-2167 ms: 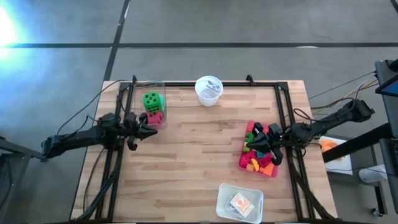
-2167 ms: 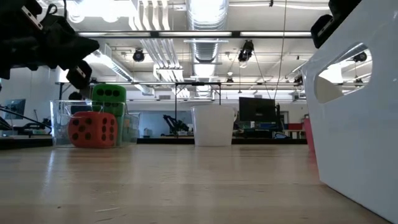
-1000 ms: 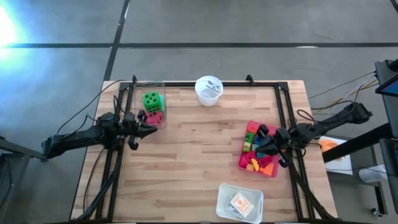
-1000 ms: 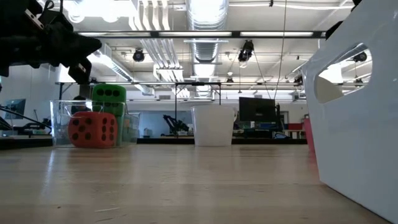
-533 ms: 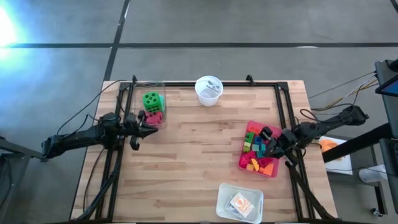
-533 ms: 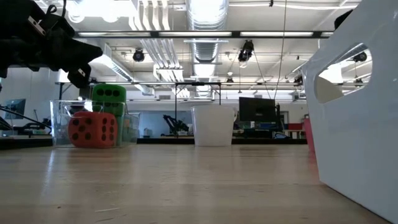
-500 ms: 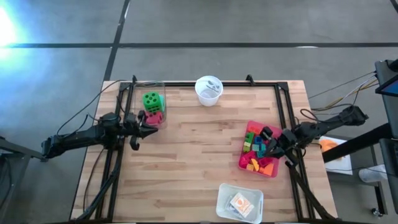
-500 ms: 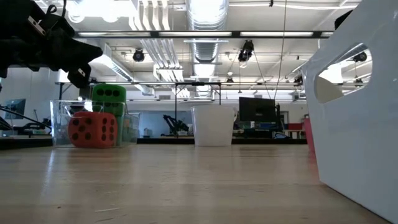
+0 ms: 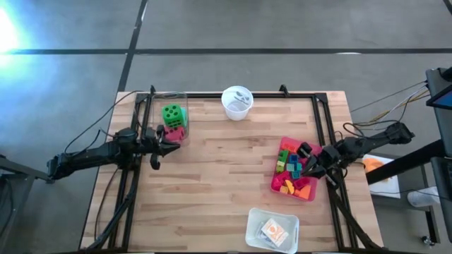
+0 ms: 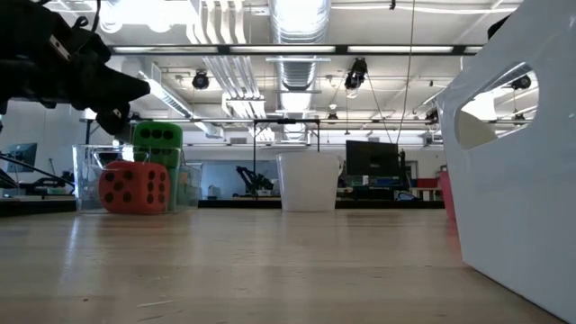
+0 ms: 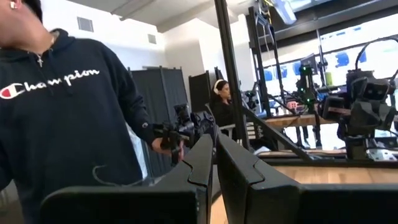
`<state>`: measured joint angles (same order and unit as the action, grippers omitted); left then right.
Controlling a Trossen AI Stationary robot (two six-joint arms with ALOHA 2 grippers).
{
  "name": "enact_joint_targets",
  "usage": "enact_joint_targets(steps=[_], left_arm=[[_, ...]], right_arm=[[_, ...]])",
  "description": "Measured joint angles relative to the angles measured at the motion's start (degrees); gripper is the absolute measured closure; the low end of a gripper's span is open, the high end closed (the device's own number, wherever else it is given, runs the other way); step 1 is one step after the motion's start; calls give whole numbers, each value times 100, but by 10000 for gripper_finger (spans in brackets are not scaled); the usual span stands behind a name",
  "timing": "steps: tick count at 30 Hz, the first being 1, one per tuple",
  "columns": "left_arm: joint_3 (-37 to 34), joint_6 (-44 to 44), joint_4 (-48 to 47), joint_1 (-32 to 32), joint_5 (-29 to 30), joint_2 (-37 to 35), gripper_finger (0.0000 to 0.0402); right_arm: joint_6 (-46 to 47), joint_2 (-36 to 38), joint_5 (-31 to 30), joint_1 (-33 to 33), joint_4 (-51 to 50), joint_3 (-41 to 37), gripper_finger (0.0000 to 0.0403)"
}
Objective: Pick & Place Toys
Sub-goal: Return to Home Position
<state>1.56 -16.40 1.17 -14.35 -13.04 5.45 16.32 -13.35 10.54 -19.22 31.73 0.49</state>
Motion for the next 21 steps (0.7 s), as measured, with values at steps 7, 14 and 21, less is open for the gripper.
enact_joint_targets(steps=[7,14,21], left_arm=[[17,419,78,0,0,0,378],[13,722,86,0,20,0,378],[9,726,-232,-2,20,0,378]], right_arm=[[-604,-17,3,0,-39,0,385],[-621,60,3,4,-740,0,385],[-341,40,1,2,-715,0,385]])
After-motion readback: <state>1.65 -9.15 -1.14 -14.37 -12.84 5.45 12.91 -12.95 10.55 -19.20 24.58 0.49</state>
